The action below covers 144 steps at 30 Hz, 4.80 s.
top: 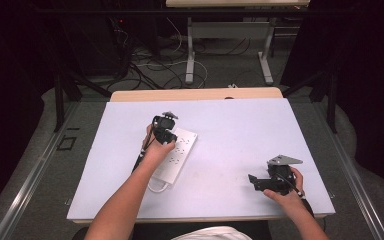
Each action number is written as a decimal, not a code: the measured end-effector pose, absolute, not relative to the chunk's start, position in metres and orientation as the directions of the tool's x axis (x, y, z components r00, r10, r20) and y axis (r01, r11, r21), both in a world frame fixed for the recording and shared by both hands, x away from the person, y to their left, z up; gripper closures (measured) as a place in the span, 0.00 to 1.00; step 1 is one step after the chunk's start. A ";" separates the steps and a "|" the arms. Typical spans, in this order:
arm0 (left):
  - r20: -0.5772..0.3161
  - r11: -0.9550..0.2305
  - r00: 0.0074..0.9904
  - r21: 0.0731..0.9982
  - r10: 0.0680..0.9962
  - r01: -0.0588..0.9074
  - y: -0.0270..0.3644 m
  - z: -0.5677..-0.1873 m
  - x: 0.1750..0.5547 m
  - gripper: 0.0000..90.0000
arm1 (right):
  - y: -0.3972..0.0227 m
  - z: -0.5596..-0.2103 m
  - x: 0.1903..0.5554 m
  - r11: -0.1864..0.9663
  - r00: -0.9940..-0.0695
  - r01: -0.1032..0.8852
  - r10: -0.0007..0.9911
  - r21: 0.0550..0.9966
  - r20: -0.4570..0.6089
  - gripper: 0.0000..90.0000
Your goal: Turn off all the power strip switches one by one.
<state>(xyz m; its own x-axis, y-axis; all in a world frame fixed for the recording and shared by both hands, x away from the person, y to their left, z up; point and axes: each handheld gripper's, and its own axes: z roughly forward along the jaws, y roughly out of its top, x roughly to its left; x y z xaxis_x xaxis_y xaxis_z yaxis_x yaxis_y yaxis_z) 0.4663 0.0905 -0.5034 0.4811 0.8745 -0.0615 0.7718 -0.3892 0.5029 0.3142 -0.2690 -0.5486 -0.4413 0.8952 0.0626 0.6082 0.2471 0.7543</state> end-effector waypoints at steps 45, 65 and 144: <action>-0.050 -0.355 0.426 0.473 0.903 0.807 0.083 -0.508 0.501 1.00 | -0.272 -0.549 0.314 0.238 -0.438 0.607 0.896 0.759 0.069 0.15; -0.049 -0.352 0.424 0.477 0.904 0.806 0.082 -0.510 0.502 1.00 | -0.270 -0.549 0.314 0.227 -0.429 0.617 0.900 0.754 0.080 0.15; -0.270 -0.163 0.489 0.720 0.829 0.674 0.185 -0.476 0.369 0.61 | -0.270 -0.547 0.316 0.222 -0.427 0.607 0.901 0.763 0.078 0.16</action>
